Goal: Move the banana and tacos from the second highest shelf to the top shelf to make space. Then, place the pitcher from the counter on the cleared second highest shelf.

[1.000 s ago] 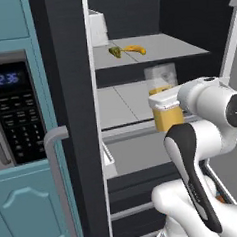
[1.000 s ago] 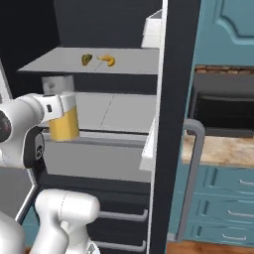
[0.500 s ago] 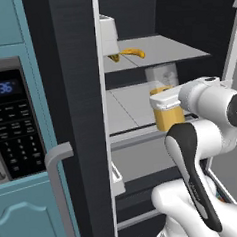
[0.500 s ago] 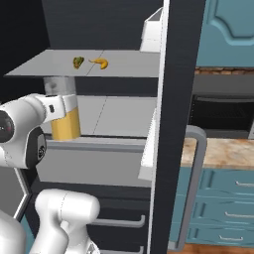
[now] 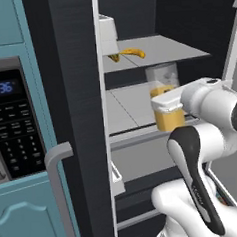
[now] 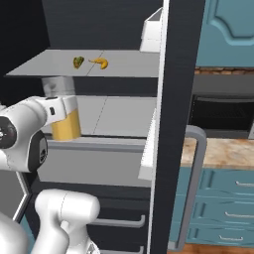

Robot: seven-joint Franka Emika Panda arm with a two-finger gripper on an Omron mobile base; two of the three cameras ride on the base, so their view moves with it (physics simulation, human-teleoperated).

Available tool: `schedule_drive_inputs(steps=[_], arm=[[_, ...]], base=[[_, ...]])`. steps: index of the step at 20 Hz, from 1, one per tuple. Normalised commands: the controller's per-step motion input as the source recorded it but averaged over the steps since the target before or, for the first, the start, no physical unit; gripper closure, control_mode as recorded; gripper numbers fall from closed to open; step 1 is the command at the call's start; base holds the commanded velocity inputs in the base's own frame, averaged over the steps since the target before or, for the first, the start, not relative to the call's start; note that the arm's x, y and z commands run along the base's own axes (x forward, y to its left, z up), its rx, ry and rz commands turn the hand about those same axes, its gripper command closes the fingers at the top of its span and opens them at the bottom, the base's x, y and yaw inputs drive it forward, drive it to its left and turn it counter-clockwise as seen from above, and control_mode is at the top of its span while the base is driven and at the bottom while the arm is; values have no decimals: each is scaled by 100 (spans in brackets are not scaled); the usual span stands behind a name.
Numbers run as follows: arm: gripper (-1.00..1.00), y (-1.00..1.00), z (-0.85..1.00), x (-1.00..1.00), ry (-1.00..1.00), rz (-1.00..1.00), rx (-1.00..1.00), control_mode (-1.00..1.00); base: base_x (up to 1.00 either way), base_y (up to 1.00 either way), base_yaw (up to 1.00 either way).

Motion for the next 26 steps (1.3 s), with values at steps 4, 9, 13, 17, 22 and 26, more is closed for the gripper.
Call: schedule_drive_inputs(steps=[4, 9, 13, 17, 22, 26], arm=[[100, 0, -53, -13, -17, 7, 0, -100], [100, 0, -67, -72, -10, 20, 0, -100], [100, 8, -58, -66, -17, 35, 2, -100], [100, 15, -44, -2, -16, 33, 9, -100], [100, 18, -40, 21, -15, 25, 15, -100], [100, 27, -44, 28, -14, 18, 16, -100]], base=[[0, 0, 0], [0, 0, 0], [0, 0, 0], [0, 0, 0], [0, 0, 0], [0, 0, 0]])
